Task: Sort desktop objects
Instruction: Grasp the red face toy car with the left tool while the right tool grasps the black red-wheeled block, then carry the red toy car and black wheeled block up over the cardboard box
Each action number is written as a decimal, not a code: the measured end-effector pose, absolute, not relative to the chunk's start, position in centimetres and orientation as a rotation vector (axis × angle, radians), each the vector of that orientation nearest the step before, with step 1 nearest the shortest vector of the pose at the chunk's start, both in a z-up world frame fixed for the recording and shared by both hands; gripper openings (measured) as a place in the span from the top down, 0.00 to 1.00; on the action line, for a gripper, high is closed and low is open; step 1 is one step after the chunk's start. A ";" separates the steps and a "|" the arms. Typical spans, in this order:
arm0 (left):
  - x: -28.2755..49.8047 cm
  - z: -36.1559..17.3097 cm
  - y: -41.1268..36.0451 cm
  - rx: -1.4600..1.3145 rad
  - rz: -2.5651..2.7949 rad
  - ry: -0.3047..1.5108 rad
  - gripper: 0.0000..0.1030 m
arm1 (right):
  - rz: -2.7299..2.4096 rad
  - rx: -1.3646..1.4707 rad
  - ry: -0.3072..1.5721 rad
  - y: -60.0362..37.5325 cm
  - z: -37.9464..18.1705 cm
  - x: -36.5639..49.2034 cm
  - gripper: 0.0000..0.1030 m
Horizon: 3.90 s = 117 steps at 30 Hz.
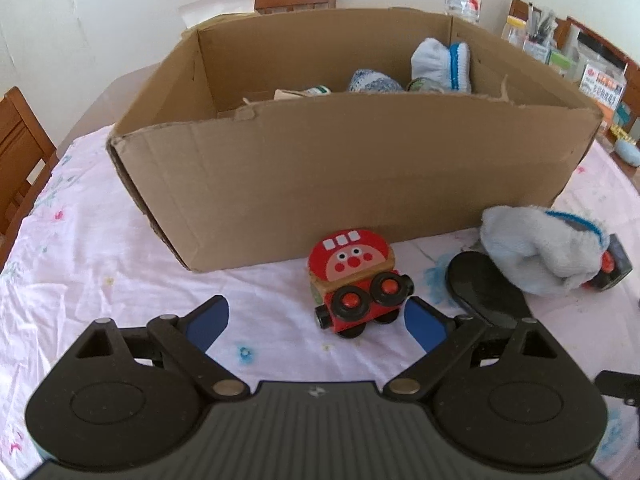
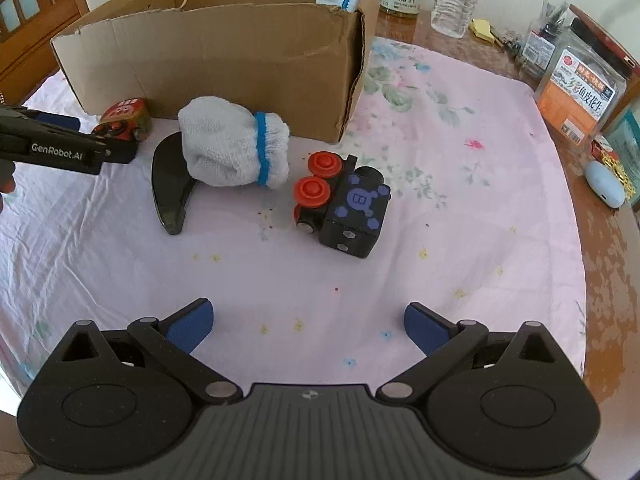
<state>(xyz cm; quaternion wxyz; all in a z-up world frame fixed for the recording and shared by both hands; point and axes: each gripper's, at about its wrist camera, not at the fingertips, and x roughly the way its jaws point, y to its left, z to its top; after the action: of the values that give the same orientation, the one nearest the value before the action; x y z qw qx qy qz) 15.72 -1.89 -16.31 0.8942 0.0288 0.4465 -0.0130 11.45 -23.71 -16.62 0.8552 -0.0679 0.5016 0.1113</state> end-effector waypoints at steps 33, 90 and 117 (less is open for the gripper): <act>16.8 -16.6 -2.0 0.010 -0.039 0.925 0.45 | 0.180 -0.216 0.904 -24.2 -16.0 15.4 0.14; 14.0 -8.0 -2.9 0.150 -0.288 0.855 0.47 | 0.401 -0.276 0.875 -24.7 -6.6 14.9 0.46; 17.5 -3.2 -1.7 0.182 -0.273 0.788 0.47 | 0.562 -0.390 0.756 -20.8 -0.7 18.0 0.46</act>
<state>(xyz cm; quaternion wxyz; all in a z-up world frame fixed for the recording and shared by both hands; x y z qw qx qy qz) 17.47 -1.69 -3.20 0.9103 0.0882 0.3822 -0.1324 18.01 -20.78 -0.70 0.8728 -0.1868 0.3619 0.2691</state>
